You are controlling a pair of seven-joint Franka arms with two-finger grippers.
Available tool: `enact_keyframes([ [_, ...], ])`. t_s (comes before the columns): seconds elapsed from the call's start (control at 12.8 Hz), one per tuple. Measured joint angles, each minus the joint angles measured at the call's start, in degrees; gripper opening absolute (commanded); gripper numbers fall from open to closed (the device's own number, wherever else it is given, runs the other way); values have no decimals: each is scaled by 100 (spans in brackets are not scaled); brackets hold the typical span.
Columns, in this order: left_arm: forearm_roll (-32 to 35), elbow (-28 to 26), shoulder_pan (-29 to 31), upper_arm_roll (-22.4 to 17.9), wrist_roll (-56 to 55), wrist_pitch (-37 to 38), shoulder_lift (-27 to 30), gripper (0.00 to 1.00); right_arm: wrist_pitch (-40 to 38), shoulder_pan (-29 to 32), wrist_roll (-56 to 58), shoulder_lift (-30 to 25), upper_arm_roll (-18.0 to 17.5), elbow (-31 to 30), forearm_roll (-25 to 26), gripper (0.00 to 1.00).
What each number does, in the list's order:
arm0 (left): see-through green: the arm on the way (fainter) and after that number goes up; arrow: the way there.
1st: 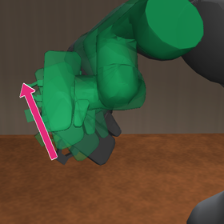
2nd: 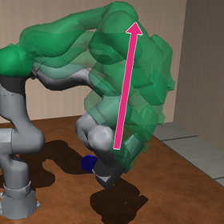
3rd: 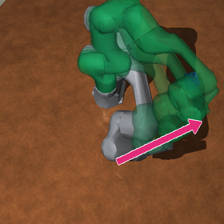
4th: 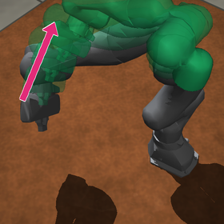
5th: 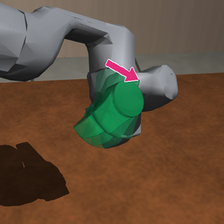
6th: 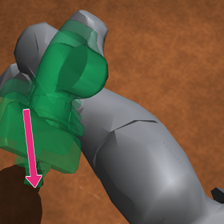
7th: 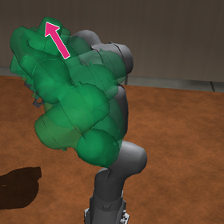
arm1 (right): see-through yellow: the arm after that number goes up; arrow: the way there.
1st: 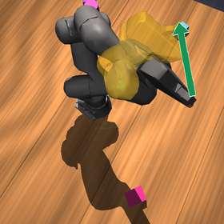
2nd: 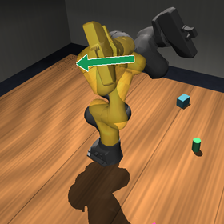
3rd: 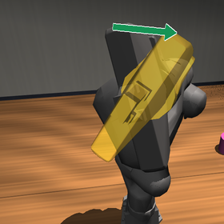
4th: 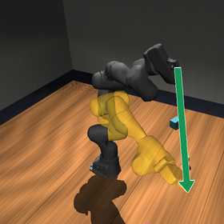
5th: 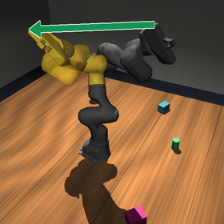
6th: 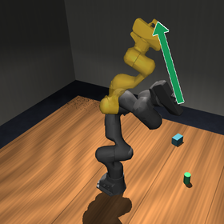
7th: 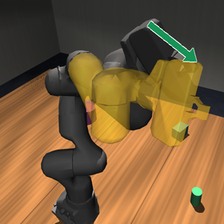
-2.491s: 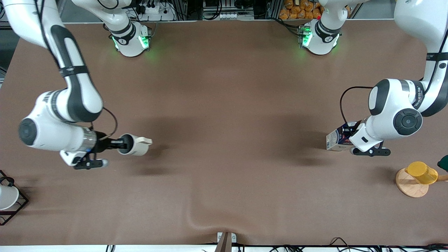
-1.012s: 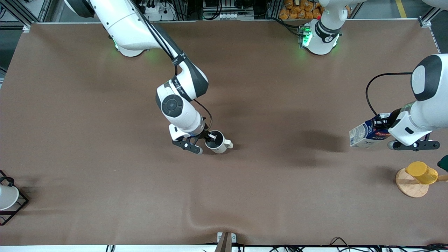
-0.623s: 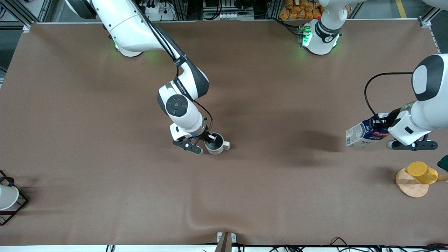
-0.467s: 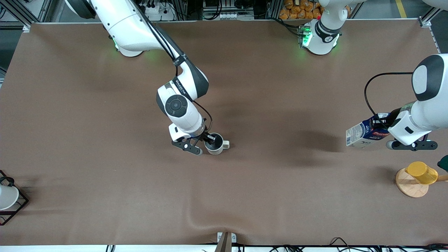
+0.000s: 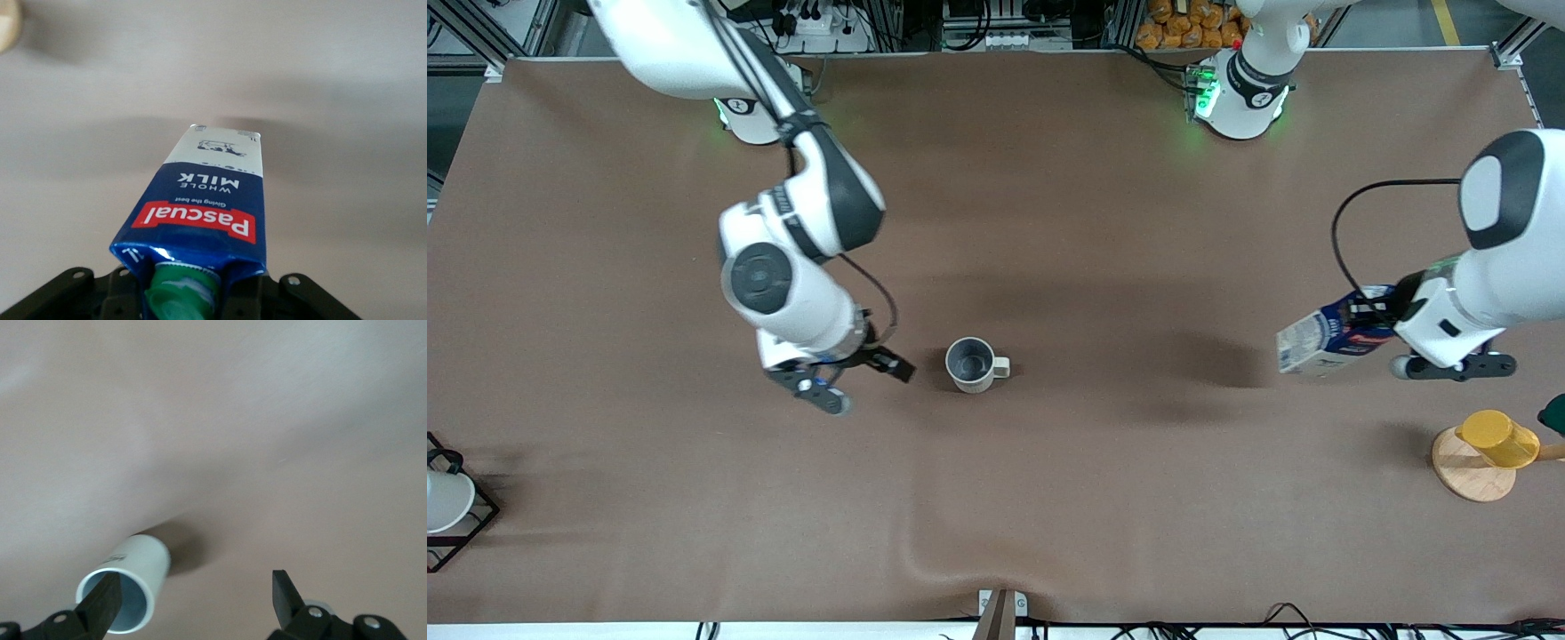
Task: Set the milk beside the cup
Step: 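Open the right gripper and withdraw while the left gripper lifts the carton, then carry the milk carton with the left gripper toward the mug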
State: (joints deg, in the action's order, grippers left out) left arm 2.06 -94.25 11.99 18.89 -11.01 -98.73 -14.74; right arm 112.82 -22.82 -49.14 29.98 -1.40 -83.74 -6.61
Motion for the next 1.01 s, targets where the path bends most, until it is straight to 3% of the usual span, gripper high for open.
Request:
enact_keyframes([
  [0.23,-212,198,-87,903,-1402,0,43,29,-759,567,1143,-215,22,10,10,100],
  [0.47,-245,396,-287,1756,-2577,-3,-2,29,-1187,1608,2859,-611,44,-93,19,100],
  [0.7,-245,663,-1084,1903,-3207,-1,-168,29,-1250,2569,4412,-1222,49,-445,20,100],
  [1.01,-93,878,-1962,1876,-3953,-9,-674,29,-1304,3290,5722,-2128,49,-837,25,100],
])
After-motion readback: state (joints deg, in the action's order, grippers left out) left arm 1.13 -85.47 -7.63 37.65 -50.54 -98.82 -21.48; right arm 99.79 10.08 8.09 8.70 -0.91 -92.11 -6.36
